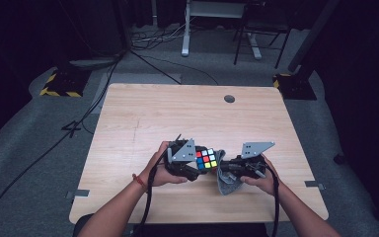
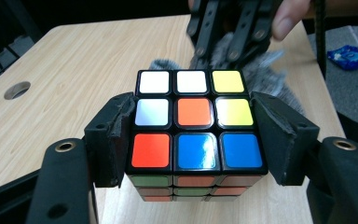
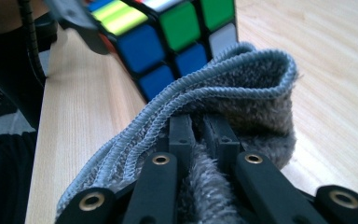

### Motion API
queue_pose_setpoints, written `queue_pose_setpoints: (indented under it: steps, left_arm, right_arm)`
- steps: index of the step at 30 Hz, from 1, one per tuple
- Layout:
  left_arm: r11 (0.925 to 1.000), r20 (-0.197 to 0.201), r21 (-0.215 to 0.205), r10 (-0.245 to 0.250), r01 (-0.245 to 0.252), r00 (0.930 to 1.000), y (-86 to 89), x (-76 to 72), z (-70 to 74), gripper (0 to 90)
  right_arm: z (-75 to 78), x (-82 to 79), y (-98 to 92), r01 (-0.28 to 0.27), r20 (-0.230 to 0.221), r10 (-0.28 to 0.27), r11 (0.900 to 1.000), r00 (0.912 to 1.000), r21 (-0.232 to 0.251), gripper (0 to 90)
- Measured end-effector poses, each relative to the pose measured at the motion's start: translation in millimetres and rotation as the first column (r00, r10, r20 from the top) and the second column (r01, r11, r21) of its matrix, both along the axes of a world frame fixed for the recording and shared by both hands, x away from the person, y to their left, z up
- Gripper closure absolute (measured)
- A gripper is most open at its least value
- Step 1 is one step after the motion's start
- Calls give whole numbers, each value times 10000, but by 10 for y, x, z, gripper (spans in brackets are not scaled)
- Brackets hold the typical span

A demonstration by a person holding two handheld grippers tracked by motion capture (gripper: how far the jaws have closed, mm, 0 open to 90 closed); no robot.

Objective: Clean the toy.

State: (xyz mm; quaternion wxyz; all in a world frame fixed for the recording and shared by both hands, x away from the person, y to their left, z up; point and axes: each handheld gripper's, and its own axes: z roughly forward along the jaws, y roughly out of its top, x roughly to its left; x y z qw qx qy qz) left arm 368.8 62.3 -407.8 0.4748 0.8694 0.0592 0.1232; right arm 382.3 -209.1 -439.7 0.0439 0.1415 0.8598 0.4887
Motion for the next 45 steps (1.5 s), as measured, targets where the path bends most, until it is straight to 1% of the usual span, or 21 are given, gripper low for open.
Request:
queue_pose_setpoints:
  steps: [1,3,5,9,10,12,16,18,21,24,25,27,29,30,33,35,37,40,42,43,45]
  left_arm:
    - [10000,4,-2,-22,22,10000,2,7,-8,344]
    - [9999,-224,-100,-111,108,9997,-6,20,-28,344]
    - [9998,-246,3,-182,182,9995,-26,5,-43,344]
    - [9992,-158,227,-329,333,9993,-82,-42,-54,344]
    - [9991,-50,330,-281,283,9996,-92,-48,-53,344]
    - [9991,-167,223,-361,365,9992,-86,-45,-56,344]
    - [9991,-104,46,-422,423,9991,-67,-54,-21,344]
    - [9994,40,28,-331,331,9994,-49,-48,-1,344]
    - [9997,-46,-130,-190,190,9998,6,-8,7,344]
    - [9997,-248,-235,-44,38,9997,64,62,-15,344]
    - [9999,-174,-107,19,-20,9998,64,69,-26,344]
    - [10000,-301,-85,-27,25,9995,51,81,-54,344]
    - [9999,-260,18,-147,148,9996,25,61,-60,344]
    - [9997,-244,41,-238,239,9994,9,46,-58,344]
    - [9979,-276,125,-629,633,9976,-54,-20,-61,344]
    - [9970,-198,186,-744,748,9970,-98,-63,-67,344]
    - [9961,-167,94,-880,882,9960,-107,-83,-53,344]
    - [9950,-76,-359,-938,935,9956,-72,-105,-6,344]
    - [9959,9,-431,-800,799,9968,-40,-100,19,344]
    - [9957,-68,-559,-743,738,9972,-18,-86,21,344]
    - [9963,-97,-590,-633,626,9979,5,-59,16,344]
  right_arm:
    - [38,-15,-15,-22,78,20,9998,10000,198,834]
    - [137,-55,-37,-110,315,91,9980,9995,618,834]
    - [187,-87,-28,-25,683,-13,9984,9977,558,834]
    - [209,-50,-48,160,715,-230,9952,9972,968,834]
    - [207,-44,-43,211,728,-279,9955,9970,928,834]
    - [197,-33,-29,359,788,-416,9968,9960,716,834]
    - [129,-2,-6,521,569,-540,9980,9969,348,834]
    - [78,12,4,495,423,-497,9988,9979,45,834]
    - [12,1,29,256,238,-248,9991,9994,-351,834]
    - [44,-31,34,26,231,-22,9998,9997,-190,834]
    - [68,-51,39,-16,329,21,9999,9995,-169,834]
    - [131,-87,36,-136,487,132,9999,9987,76,833]
    - [181,-111,30,-42,749,34,9999,9972,98,833]
    - [202,-116,16,-2,785,-20,9996,9969,279,833]
    - [233,-101,-18,208,909,-251,9986,9955,480,833]
    - [247,-85,-38,331,921,-389,9975,9950,630,833]
    - [247,-72,-46,520,1012,-573,9972,9932,541,833]
    - [190,-52,-31,871,1085,-862,9962,9903,-29,833]
    - [143,-44,-22,778,866,-765,9969,9933,-113,833]
    - [133,-47,-14,697,800,-683,9975,9945,-149,833]
    - [135,-61,5,560,730,-543,9982,9958,-213,833]
